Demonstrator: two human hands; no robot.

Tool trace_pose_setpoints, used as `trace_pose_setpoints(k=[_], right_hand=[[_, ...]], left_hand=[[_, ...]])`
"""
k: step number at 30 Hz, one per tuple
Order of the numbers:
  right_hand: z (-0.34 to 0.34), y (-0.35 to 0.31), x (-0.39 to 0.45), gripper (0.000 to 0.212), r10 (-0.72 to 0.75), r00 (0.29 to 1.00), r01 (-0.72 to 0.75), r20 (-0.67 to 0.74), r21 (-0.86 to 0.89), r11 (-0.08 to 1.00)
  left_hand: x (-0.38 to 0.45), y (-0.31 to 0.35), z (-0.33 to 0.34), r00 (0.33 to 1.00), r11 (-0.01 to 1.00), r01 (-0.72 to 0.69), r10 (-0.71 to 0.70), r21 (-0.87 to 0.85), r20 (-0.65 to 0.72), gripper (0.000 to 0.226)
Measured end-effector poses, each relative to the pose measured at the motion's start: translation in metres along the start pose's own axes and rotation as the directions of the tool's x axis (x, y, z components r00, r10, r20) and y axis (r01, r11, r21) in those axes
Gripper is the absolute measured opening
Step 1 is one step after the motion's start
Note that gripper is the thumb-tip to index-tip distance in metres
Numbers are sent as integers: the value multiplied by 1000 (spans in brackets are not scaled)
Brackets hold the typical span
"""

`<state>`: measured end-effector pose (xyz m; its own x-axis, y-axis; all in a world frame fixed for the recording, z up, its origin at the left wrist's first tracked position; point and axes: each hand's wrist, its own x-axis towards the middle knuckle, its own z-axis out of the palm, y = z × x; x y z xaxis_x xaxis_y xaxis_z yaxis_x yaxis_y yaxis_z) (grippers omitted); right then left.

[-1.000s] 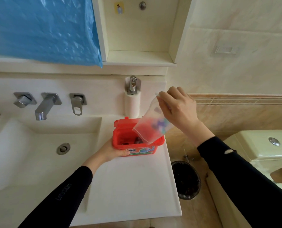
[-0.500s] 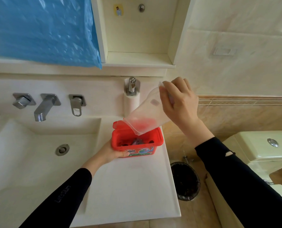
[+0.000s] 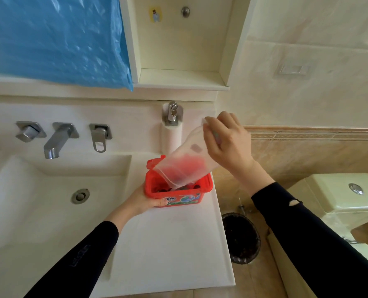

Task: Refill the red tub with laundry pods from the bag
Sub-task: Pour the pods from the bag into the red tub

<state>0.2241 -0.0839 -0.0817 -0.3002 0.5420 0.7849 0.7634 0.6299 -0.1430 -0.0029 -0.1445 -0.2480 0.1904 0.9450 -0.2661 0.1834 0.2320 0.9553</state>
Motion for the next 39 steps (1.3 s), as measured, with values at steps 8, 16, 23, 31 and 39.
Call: trace_pose_setpoints(k=[8,16,23,31,39], right_hand=[[2,7,-1,25,6,999,-6,44,0,1000],[18,14,-9,19,61,984,-47,170,-87,995],[16,15,-10,21,46,986,-29,162,-105,994],[9,10,6,20,-10,1000,11,7,-86,996],[0,6,6,17,-29,1000,29,0,-96,995]], left_hand=[[1,1,0,1000,1000,-7,7,-15,16,67],[-1,4,0,1000,1000,-21,21,-10,23,66],[-2,6,2,1000,1000,-11,12,-28,23,64],[-2,4,1,1000,1000,11,-12,-26,-28,61],[0,2,0,1000,1000,9,-9,4,-11,68]])
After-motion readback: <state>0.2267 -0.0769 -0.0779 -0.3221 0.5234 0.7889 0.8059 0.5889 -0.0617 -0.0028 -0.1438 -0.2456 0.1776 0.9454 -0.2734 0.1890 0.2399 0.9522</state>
